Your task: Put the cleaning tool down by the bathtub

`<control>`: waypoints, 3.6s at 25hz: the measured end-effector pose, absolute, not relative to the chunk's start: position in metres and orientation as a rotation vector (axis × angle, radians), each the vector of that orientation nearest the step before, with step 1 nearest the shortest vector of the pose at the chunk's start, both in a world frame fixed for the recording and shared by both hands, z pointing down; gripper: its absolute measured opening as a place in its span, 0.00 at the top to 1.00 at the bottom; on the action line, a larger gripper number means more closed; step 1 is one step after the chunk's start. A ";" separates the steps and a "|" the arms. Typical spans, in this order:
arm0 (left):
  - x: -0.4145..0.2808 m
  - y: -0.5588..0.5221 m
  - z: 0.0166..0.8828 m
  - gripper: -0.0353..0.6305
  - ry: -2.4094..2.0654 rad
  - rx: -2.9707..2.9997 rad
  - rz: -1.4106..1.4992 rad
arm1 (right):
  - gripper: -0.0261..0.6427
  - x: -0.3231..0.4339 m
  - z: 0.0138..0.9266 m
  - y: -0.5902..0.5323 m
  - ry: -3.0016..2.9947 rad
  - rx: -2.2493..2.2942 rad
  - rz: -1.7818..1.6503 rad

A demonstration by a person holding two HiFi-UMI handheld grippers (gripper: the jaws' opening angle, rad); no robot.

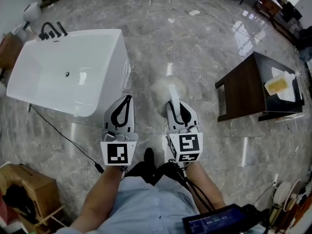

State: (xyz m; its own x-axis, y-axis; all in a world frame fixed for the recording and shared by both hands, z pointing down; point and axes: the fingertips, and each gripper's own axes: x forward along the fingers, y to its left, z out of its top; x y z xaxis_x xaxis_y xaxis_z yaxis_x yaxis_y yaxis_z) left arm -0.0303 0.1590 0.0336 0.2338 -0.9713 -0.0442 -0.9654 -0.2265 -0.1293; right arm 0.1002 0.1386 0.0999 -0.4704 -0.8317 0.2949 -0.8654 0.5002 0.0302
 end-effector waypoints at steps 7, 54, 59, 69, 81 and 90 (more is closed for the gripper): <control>-0.042 0.120 0.039 0.92 1.830 -2.388 -0.077 | 0.81 0.087 0.101 0.103 -2.460 1.484 0.189; -0.138 -0.192 0.251 0.92 1.662 -2.641 -0.230 | 0.81 -0.010 0.335 -0.146 -2.192 1.613 0.441; -0.137 -0.207 0.308 0.92 1.666 -2.670 -0.265 | 0.81 -0.015 0.398 -0.153 -2.176 1.605 0.507; -0.141 -0.234 0.400 0.92 1.690 -2.655 -0.347 | 0.81 -0.020 0.497 -0.183 -2.152 1.596 0.582; -0.144 -0.257 0.484 0.92 1.776 -2.627 -0.345 | 0.81 -0.035 0.606 -0.205 -2.142 1.566 0.658; -0.140 -0.260 0.547 0.92 1.824 -2.627 -0.374 | 0.81 -0.039 0.670 -0.217 -2.129 1.544 0.696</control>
State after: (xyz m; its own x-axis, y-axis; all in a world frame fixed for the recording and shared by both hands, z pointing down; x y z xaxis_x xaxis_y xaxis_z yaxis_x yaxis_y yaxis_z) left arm -0.1401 -0.2598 0.5471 0.3323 -0.9139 0.2333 -0.9320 -0.3561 -0.0677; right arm -0.0394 -0.2170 0.6700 -0.2962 -0.7449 0.5978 -0.9542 0.2587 -0.1505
